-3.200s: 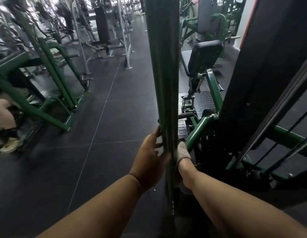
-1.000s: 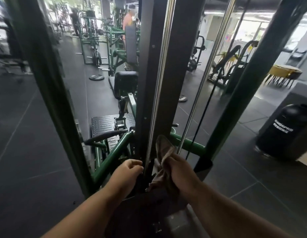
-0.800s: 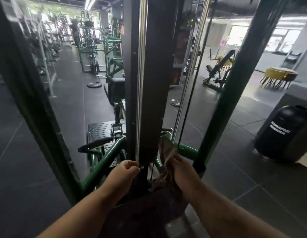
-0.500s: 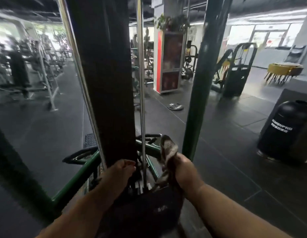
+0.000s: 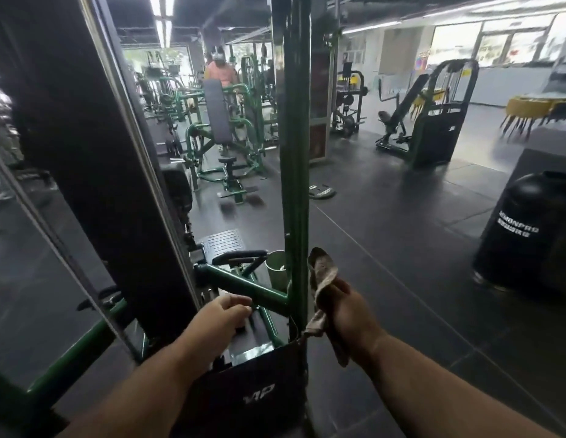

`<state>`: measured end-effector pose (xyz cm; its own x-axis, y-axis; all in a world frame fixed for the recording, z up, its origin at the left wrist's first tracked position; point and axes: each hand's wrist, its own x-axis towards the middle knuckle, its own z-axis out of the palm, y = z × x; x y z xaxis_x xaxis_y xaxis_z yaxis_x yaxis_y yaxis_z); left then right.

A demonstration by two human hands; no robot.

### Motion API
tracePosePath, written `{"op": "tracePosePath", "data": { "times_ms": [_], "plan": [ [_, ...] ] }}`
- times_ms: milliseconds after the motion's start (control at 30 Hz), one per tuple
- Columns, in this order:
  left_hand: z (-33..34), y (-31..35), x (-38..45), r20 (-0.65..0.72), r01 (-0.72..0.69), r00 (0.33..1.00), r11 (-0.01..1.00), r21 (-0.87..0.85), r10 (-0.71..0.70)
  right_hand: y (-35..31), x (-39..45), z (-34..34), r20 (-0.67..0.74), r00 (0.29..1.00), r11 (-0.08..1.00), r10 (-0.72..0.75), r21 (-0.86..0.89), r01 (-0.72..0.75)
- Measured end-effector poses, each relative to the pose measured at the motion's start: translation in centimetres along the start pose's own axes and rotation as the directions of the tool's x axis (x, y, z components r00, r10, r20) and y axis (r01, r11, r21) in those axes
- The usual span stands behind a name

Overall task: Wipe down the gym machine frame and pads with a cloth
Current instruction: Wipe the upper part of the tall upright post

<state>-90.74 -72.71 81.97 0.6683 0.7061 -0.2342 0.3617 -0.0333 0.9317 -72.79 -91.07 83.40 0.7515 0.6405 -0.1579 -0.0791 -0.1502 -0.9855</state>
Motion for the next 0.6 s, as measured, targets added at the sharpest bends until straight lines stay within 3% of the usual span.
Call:
{"op": "tracePosePath", "data": {
  "times_ms": [300, 467, 600],
  "plan": [
    [2.9, -1.4, 6.7, -0.019, 0.038, 0.999, 0.999, 0.024, -0.038, 0.2, 6.2, -0.5, 0.079, 0.996, 0.999, 0.05, -0.002, -0.05],
    [4.5, -0.3, 12.0, -0.006, 0.066, 0.998, 0.998, 0.022, -0.066, -1.3, 11.8, -0.4, 0.067, 0.998, 0.976, 0.022, 0.216, -0.036],
    [5.7, 0.9, 15.2, -0.011, 0.077, 0.997, 0.997, 0.007, -0.077, -1.5, 15.5, -1.9, -0.03, 0.999, 0.998, -0.027, 0.05, 0.029]
  ]
}}
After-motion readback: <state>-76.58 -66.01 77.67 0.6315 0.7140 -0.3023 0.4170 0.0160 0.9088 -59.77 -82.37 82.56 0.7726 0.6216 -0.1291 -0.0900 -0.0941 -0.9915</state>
